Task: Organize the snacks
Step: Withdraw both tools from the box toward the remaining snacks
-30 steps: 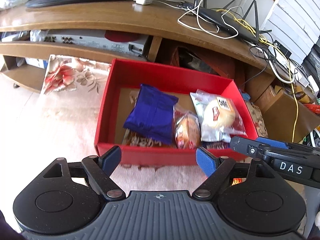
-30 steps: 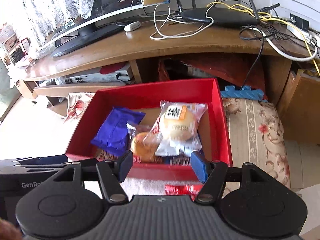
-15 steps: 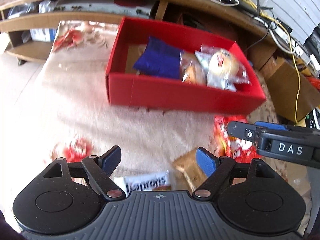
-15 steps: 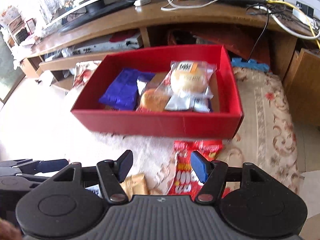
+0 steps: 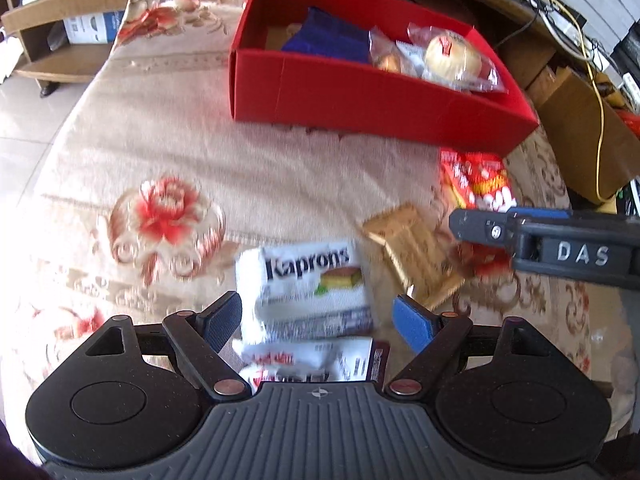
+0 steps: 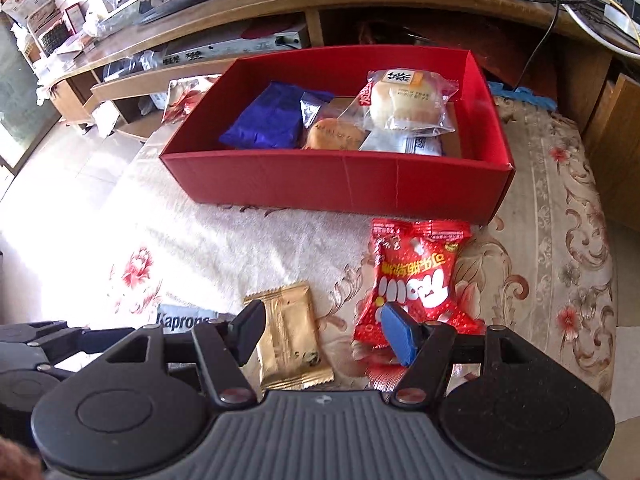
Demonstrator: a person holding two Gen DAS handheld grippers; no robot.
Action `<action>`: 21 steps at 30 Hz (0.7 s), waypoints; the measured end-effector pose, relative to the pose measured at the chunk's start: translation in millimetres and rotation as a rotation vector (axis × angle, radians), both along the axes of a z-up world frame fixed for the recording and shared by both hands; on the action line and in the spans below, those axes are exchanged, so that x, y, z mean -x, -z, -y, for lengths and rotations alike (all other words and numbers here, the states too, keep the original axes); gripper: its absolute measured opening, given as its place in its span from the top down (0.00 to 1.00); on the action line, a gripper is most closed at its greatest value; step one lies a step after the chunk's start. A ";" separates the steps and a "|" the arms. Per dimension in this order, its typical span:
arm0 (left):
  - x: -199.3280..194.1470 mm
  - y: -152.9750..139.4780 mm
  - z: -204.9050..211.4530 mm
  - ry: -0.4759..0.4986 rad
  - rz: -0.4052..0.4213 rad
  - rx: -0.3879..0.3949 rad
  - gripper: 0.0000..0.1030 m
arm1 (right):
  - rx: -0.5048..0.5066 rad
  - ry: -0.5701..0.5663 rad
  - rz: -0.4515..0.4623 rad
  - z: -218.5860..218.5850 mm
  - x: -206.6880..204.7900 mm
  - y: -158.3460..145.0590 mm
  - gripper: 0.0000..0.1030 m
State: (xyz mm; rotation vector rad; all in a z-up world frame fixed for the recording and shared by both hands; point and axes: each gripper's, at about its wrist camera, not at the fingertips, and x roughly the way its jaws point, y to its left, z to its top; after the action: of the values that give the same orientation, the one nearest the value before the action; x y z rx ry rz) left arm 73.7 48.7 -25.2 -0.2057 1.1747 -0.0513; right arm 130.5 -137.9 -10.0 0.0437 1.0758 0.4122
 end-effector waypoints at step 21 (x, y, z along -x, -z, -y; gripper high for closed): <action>38.7 16.2 24.9 0.176 -0.059 -0.055 0.13 | -0.016 -0.042 -0.036 -12.0 13.9 1.7 0.38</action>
State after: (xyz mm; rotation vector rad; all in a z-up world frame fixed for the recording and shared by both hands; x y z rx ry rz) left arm 35.0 23.8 -41.4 -0.0547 1.2490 -0.1684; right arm 116.6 -125.8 -11.7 0.0424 1.1104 0.4597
